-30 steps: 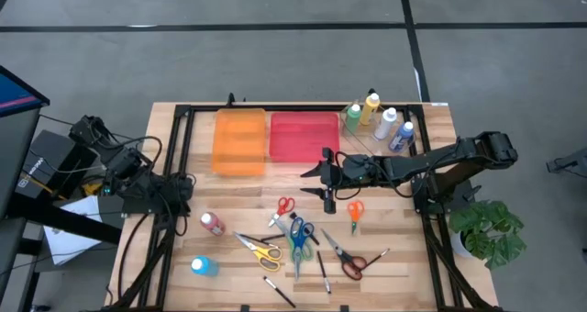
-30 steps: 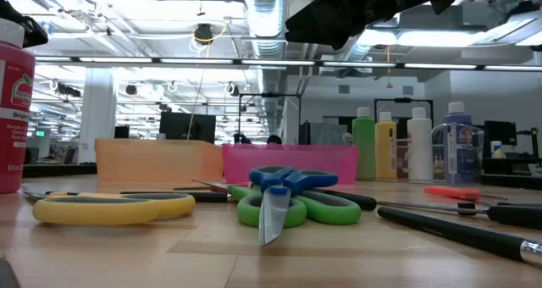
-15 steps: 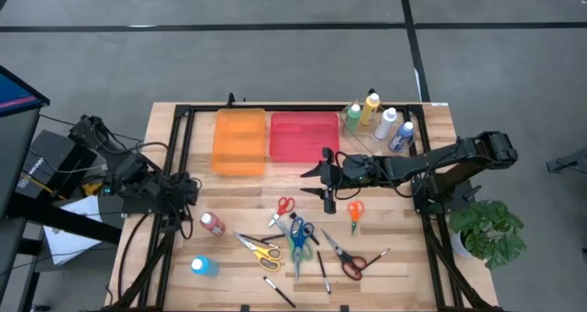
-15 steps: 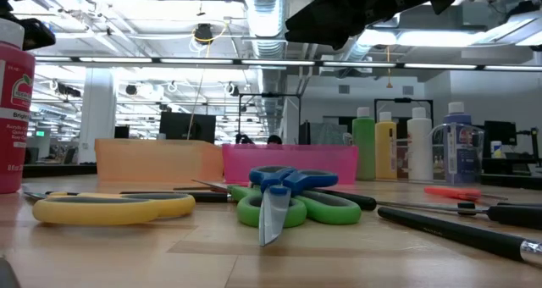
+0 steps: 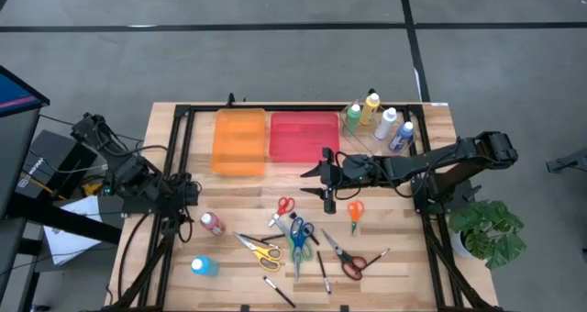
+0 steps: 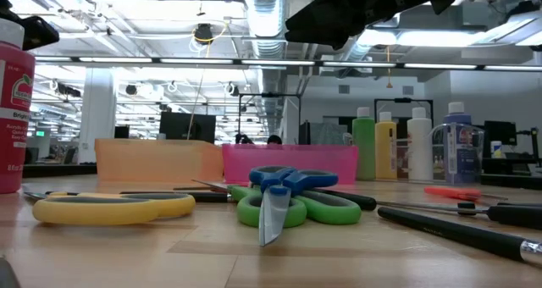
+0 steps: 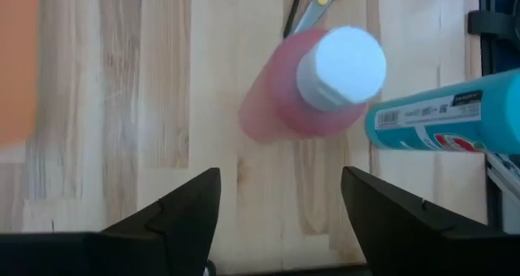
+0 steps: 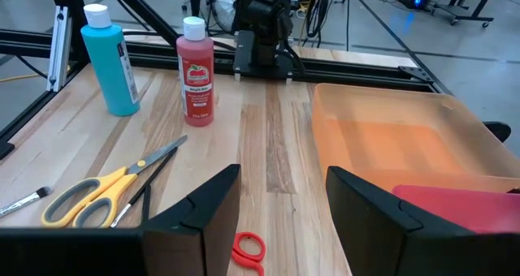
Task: Pick & Place Paint Supplies
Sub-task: Put the pink paint bottle into the transparent bin
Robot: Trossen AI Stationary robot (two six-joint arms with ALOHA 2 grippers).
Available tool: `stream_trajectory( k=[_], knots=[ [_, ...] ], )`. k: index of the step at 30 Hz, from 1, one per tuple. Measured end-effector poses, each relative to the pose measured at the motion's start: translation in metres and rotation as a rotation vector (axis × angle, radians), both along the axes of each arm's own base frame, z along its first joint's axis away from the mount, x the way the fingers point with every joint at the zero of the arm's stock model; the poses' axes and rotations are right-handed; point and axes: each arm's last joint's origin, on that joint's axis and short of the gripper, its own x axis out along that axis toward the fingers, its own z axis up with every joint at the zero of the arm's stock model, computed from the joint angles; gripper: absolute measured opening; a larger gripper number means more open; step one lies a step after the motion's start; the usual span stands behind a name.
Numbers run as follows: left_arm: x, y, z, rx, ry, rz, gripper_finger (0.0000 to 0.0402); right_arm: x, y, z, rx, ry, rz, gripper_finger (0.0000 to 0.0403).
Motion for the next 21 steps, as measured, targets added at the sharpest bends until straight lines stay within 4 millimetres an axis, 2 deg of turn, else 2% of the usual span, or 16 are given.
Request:
stream_trajectory(
  k=[11,21],
  knots=[
    [0.001,-0.005,-0.042,-0.002,0.057,0.002,0.0251,0.000,0.000,0.000,0.000,0.000,0.000,0.0179],
    [-0.001,-0.004,-0.056,-0.030,0.103,0.054,0.0246,0.000,0.000,0.000,0.000,0.000,0.001,0.0179]
  ],
)
